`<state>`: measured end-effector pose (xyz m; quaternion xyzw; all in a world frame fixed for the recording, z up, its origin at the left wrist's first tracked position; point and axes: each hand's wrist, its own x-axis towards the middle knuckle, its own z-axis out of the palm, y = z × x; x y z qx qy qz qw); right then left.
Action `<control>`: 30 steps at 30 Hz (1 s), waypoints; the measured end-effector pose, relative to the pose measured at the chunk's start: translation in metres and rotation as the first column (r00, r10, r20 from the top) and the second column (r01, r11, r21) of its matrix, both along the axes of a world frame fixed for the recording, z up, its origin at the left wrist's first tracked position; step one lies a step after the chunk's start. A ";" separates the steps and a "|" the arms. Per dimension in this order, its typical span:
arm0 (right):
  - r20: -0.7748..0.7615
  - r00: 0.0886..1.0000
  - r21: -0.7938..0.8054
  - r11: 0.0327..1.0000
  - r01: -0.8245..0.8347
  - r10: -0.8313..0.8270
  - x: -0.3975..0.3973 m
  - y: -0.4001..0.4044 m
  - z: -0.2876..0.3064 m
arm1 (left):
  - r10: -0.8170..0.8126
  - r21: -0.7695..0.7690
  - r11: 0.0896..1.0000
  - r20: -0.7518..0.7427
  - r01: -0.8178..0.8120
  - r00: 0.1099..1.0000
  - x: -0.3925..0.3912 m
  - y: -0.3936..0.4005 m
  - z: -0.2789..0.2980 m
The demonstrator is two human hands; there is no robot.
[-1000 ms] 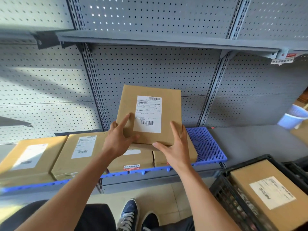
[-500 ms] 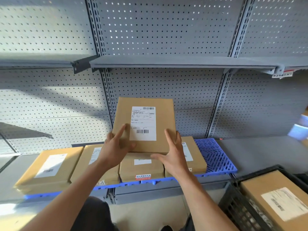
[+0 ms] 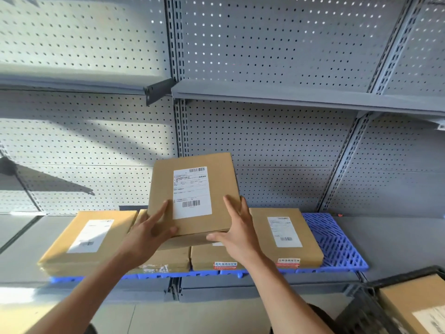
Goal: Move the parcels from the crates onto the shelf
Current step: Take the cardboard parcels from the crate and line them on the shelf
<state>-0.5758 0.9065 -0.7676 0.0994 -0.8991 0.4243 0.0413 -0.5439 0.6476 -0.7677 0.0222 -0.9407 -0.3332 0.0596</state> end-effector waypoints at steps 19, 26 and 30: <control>0.195 0.971 -0.008 0.990 -0.139 0.138 -0.006 -0.178 -0.063 | 0.218 0.177 0.956 0.110 -0.235 0.970 0.028 -0.166 -0.053; 0.264 0.958 -0.064 0.993 -0.100 0.113 -0.008 -0.220 -0.079 | 0.256 0.117 0.956 0.123 -0.270 0.959 0.034 -0.197 -0.067; 0.245 0.967 -0.065 0.996 -0.060 0.075 -0.010 -0.246 -0.098 | 0.258 -0.076 0.965 0.142 -0.250 0.956 0.034 -0.210 -0.071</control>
